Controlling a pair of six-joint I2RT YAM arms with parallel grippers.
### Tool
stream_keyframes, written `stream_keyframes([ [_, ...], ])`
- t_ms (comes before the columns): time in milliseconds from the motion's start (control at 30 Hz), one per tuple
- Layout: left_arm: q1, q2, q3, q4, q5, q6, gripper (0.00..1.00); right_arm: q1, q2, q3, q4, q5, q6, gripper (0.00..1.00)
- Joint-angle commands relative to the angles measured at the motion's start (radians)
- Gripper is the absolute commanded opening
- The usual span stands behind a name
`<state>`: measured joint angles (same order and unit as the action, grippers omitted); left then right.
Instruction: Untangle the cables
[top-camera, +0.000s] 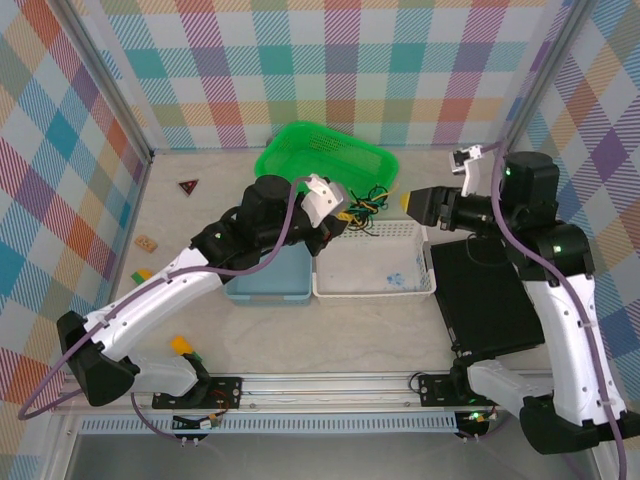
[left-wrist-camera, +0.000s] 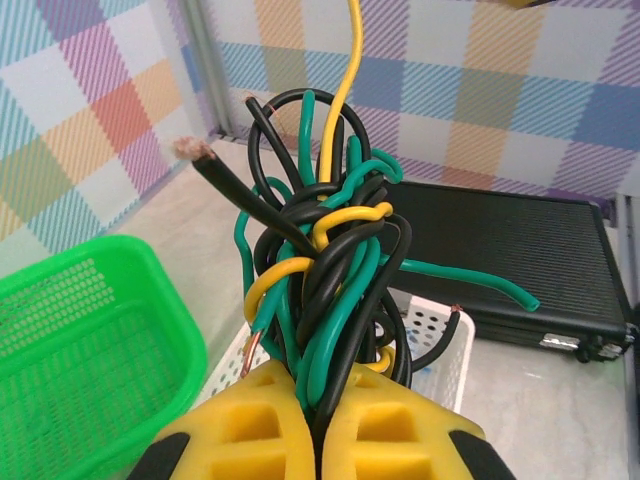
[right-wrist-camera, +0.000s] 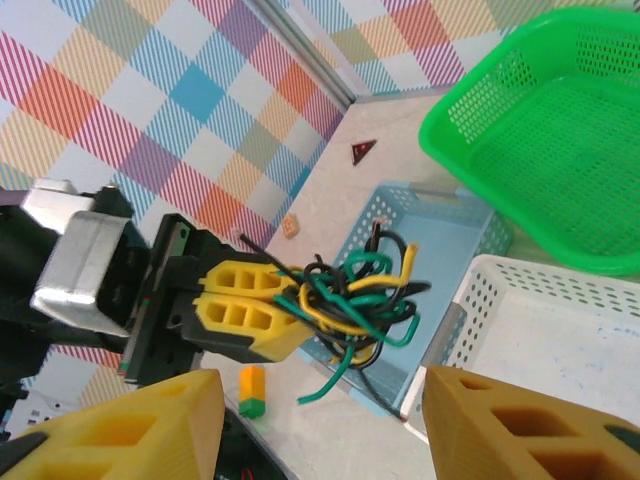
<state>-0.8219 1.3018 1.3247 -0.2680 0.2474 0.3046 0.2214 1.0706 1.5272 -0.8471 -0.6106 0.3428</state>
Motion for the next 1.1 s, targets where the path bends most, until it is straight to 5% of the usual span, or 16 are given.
stream_keyframes([
  [0,0.006,-0.046,-0.01,0.023,0.079,0.033,0.0,-0.007,0.048,0.008,-0.058,-0.04,-0.043,0.54],
  [400,0.007,-0.037,-0.023,0.012,0.167,0.073,0.0,-0.007,0.063,-0.02,0.003,-0.082,-0.004,0.5],
  [700,0.008,-0.01,0.011,-0.053,0.091,0.085,0.0,-0.007,0.02,-0.011,-0.049,-0.002,-0.19,0.69],
  [867,0.008,-0.009,0.006,-0.085,0.039,0.175,0.0,-0.006,0.031,0.041,-0.133,0.031,-0.291,0.67],
  [1067,0.012,-0.001,0.015,-0.128,0.103,0.275,0.0,-0.007,-0.016,0.004,-0.113,-0.009,-0.503,0.64],
])
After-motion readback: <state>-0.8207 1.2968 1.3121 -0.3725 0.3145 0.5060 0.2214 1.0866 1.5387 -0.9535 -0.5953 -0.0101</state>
